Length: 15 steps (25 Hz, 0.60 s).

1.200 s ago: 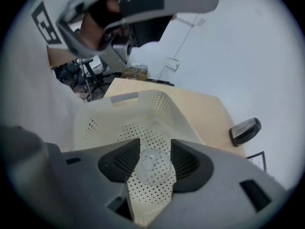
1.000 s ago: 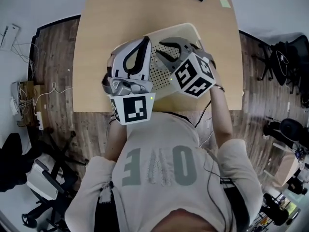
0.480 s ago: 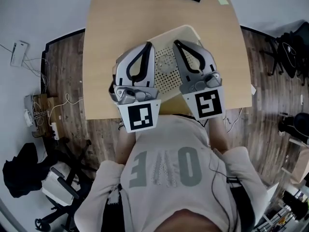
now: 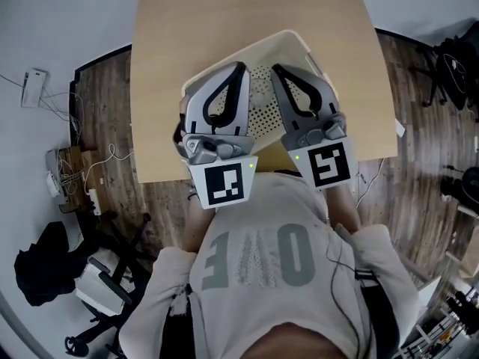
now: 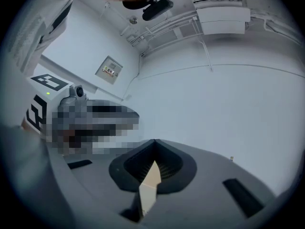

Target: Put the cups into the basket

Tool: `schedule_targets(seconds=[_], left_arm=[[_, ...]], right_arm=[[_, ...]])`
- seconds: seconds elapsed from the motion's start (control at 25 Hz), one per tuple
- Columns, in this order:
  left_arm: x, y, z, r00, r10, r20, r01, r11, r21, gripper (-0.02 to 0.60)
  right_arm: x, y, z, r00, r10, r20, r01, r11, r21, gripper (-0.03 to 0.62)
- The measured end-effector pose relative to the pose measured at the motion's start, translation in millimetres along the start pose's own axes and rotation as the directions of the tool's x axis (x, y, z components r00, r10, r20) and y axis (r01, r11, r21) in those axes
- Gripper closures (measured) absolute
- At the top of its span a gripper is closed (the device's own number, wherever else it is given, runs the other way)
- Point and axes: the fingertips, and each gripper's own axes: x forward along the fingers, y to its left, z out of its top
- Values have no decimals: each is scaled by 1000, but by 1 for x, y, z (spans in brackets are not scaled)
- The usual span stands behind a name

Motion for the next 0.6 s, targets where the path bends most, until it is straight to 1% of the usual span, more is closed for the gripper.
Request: schedule_targets(seconds=[0.28,0.6], left_arm=[[2,2,-3,1000,4,-9,-4,1000,5,574],[3,0,-7,1000,4,-15,-4,1000,3,574]], right_arm=[[-1,-11,-7,1000,-22,-7,22,1000,14,597],[-1,-10,-11,1000,-17,-6,18,1000,9,597]])
